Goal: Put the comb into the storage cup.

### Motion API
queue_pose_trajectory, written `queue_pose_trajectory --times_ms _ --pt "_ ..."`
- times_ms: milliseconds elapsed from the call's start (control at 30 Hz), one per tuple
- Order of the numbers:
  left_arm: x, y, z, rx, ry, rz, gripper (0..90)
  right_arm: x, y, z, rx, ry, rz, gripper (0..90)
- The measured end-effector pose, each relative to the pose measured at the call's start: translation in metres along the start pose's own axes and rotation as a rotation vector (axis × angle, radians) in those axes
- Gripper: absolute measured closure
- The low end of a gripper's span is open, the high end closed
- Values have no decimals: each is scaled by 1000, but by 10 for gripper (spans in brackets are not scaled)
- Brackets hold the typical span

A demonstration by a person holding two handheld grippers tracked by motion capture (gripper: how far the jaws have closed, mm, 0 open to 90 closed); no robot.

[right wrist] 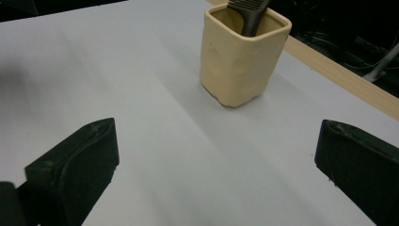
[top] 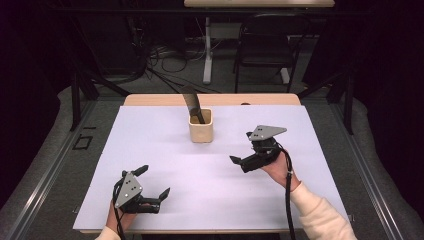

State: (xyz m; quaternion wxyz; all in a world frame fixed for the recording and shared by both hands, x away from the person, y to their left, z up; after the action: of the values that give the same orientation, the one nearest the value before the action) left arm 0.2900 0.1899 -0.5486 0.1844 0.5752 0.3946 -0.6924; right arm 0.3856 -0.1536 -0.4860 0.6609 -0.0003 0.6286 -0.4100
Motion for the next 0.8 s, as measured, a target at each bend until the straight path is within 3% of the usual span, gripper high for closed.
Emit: queue_pose_trajectory --times_ms 367,800 --pt "0 0 0 -5 -3 2 4 19 -19 -13 39 -15 12 0" --pt "1 1 0 -8 -5 -3 4 62 -43 -26 104 3 22 0"
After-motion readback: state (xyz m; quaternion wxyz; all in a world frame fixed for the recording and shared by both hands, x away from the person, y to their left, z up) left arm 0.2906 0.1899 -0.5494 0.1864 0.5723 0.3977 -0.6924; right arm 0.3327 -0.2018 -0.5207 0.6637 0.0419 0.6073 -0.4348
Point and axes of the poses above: each handheld gripper's, and its own axes: y roughly forward along the jaws, x roughly out of its underside, z roughly to its right, the point moved 4 cm from there along y, roughly forward along the jaws, and after that the axes turned 10 degrees about -y, right-handed, at the moved point
